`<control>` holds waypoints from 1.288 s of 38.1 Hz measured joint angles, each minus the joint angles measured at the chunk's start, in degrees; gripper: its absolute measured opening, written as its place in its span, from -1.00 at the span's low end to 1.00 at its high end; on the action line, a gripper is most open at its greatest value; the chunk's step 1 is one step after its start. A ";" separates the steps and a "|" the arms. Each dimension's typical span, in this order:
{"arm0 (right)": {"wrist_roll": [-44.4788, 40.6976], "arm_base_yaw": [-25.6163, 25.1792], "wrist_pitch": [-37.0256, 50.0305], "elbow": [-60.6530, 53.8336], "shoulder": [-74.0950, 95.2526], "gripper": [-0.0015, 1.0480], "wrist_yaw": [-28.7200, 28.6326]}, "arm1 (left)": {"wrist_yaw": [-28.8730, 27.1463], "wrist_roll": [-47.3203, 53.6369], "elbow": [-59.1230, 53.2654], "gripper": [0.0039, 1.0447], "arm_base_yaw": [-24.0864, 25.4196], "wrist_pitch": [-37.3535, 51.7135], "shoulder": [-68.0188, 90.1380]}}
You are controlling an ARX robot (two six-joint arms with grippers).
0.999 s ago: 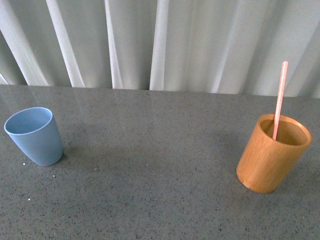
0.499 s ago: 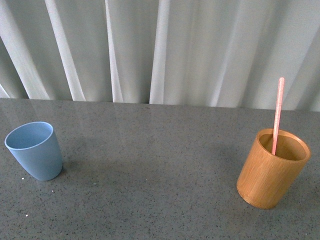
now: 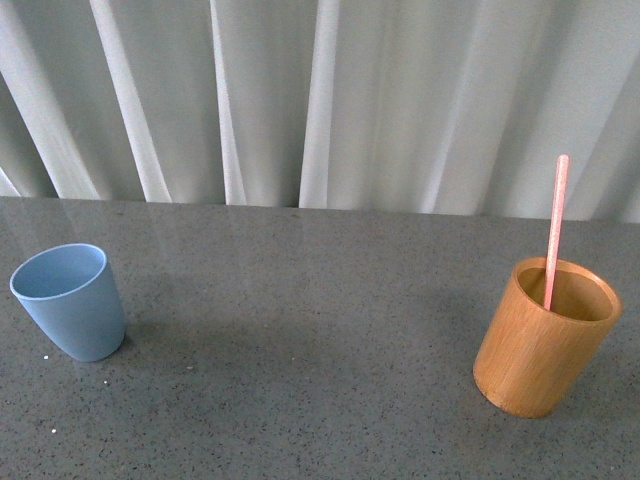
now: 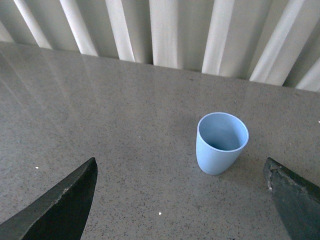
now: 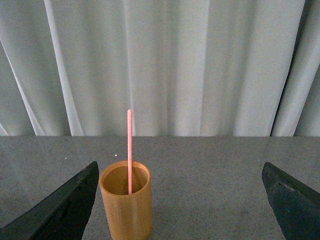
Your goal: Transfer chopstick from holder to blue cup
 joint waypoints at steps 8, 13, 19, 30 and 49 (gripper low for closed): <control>0.00 0.00 0.00 0.00 0.00 0.81 -0.02 | 13.70 5.38 15.12 0.87 5.44 -7.43 26.29; 0.02 0.00 0.00 0.00 0.00 0.81 0.00 | 16.02 6.73 22.01 0.87 6.64 -10.73 36.04; 0.02 0.00 0.00 0.00 0.00 0.81 0.00 | 16.02 6.95 29.18 0.87 7.28 -12.28 45.48; 0.02 0.00 0.00 0.00 0.00 0.81 -0.02 | 13.00 6.88 37.48 0.87 8.31 -12.57 60.54; 0.00 0.00 0.00 0.00 0.00 0.81 0.00 | 11.91 6.05 43.82 0.87 6.36 -12.26 68.54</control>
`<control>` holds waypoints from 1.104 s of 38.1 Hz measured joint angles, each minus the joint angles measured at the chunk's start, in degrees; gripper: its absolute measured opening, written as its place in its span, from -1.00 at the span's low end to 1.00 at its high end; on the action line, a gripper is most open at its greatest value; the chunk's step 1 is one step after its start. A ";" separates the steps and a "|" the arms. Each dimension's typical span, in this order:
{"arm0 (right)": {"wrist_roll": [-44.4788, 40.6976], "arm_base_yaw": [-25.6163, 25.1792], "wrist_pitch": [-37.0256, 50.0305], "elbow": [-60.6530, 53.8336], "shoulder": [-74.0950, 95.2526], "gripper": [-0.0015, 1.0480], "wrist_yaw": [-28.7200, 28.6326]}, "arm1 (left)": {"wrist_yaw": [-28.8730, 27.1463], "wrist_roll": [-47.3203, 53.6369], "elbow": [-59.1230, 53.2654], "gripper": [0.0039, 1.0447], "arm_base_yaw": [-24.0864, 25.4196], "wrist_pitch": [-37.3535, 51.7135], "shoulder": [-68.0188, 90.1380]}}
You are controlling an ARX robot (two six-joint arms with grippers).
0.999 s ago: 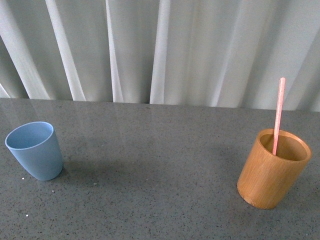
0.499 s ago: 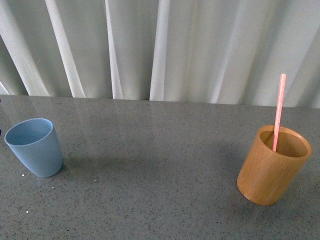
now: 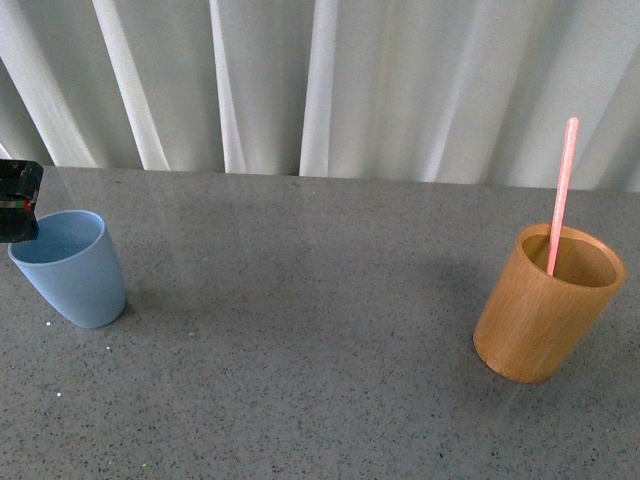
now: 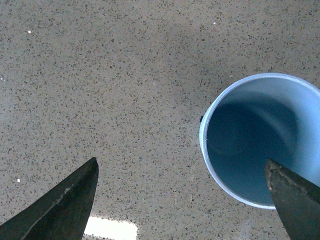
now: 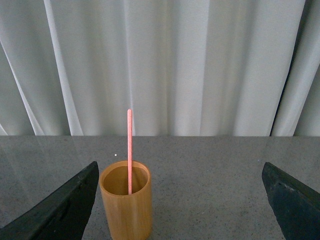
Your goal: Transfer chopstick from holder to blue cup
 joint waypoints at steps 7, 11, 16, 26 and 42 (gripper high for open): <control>0.00 0.00 0.00 0.00 0.00 0.81 -0.02 | -1.09 -0.72 1.29 0.87 -0.63 0.39 2.75; 0.00 0.00 0.00 0.00 0.00 0.81 0.00 | -2.12 -0.90 2.64 0.87 -0.83 0.66 4.87; 0.00 0.00 0.00 0.00 0.00 0.81 -0.02 | -2.71 -0.90 4.55 0.87 -1.01 0.28 7.26; 0.02 0.00 0.00 0.00 0.00 0.81 -0.02 | -4.07 -0.61 7.67 0.52 -1.14 -2.40 10.75; 0.00 0.00 0.00 0.00 0.00 0.81 -0.02 | -0.09 1.44 12.63 -0.61 -5.38 -8.79 12.90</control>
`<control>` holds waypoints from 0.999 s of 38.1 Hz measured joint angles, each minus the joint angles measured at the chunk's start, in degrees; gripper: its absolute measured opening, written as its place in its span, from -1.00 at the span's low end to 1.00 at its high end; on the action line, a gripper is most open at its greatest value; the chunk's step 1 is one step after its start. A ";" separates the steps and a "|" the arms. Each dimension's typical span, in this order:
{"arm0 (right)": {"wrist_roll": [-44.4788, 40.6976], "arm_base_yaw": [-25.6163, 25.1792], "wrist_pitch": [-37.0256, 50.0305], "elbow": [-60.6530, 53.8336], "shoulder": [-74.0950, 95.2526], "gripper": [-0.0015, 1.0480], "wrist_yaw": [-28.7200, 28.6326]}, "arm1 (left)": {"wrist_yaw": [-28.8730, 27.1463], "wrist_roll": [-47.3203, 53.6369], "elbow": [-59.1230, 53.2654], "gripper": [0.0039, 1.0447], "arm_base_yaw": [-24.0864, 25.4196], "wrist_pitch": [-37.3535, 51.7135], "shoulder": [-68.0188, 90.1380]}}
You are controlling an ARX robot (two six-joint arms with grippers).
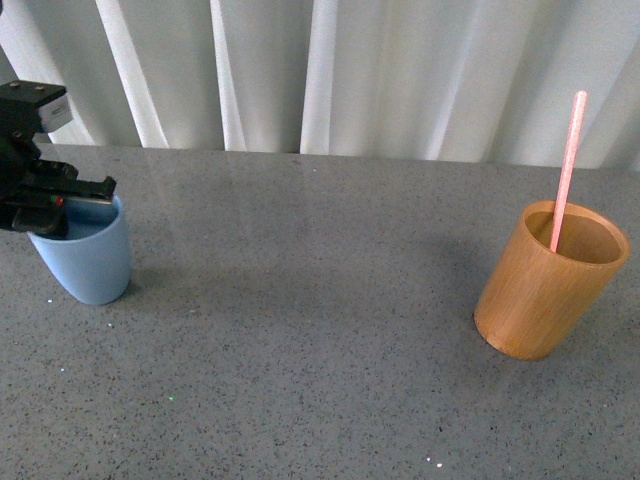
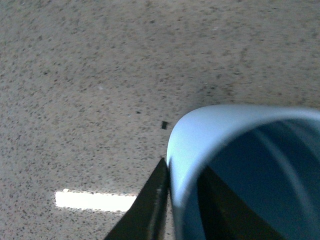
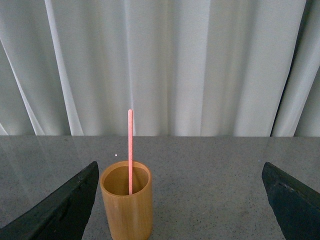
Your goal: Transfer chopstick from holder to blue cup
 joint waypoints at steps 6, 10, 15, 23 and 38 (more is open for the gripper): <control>0.00 0.00 0.00 0.00 0.00 0.81 0.00 | 0.48 1.66 0.52 -0.95 -2.16 -0.87 -0.44; 0.00 0.00 0.00 0.00 0.00 0.81 0.00 | 0.09 3.21 0.44 -0.94 -2.84 -0.92 -0.96; 0.00 0.00 0.00 0.00 0.00 0.81 0.00 | -2.38 7.13 -1.03 -0.94 -3.39 -0.31 -3.15; 0.02 0.00 0.00 0.00 0.00 0.81 0.00 | -0.48 10.49 -2.14 -0.94 -5.44 -2.71 -8.33; 0.02 0.00 0.00 0.00 0.00 0.81 0.00 | 4.42 13.64 -2.12 -0.94 -22.73 -5.99 -12.61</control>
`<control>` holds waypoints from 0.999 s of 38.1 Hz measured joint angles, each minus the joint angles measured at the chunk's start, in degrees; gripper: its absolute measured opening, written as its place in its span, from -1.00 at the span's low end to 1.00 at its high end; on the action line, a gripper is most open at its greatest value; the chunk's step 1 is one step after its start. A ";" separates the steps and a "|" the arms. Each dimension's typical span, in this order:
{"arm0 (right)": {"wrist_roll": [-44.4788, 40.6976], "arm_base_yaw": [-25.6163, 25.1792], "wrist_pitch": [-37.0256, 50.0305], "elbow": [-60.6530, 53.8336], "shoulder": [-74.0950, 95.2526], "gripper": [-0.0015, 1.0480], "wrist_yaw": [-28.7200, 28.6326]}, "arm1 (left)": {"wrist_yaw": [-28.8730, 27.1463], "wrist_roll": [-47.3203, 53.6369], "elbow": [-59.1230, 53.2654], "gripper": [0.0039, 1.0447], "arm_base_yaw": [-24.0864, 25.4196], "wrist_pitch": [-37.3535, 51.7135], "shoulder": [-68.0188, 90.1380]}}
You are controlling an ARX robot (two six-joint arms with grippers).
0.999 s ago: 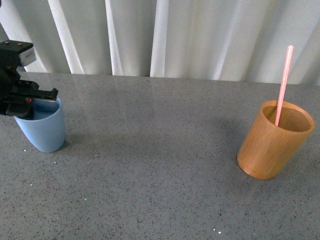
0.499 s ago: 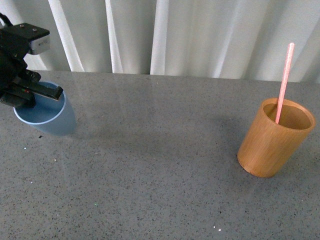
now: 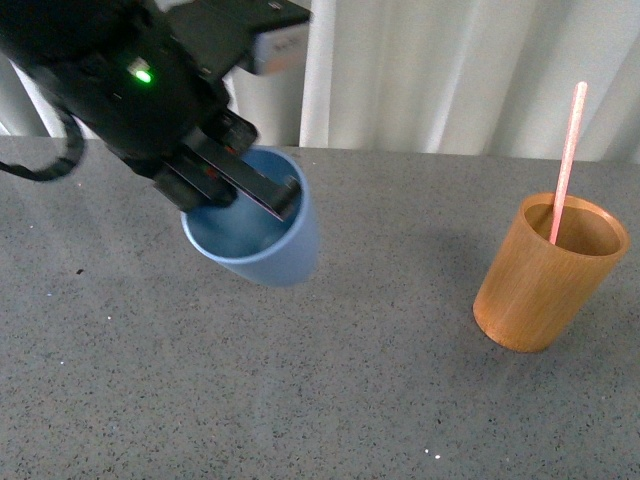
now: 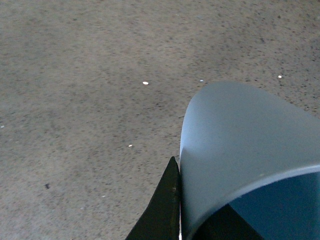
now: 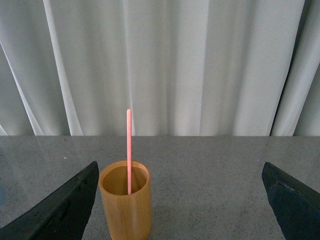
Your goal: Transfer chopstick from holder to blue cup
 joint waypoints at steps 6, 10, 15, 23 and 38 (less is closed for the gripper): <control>-0.02 0.00 0.00 0.00 0.00 0.81 0.00 | -0.96 -1.46 0.70 -0.94 -4.90 2.47 6.14; -0.02 0.00 0.00 0.00 0.00 0.81 0.00 | -1.27 -2.34 2.56 -0.94 -6.16 3.87 9.99; -0.02 0.00 0.00 0.00 0.00 0.81 0.02 | -1.66 -3.63 4.74 -0.94 -7.02 4.02 13.40; -0.02 0.00 0.00 0.00 0.00 0.81 0.00 | -1.27 -4.24 4.81 -0.94 -7.72 4.68 15.10; -0.02 0.00 0.00 0.00 0.00 0.81 0.02 | 1.88 -4.85 4.33 -0.09 -8.37 5.90 14.43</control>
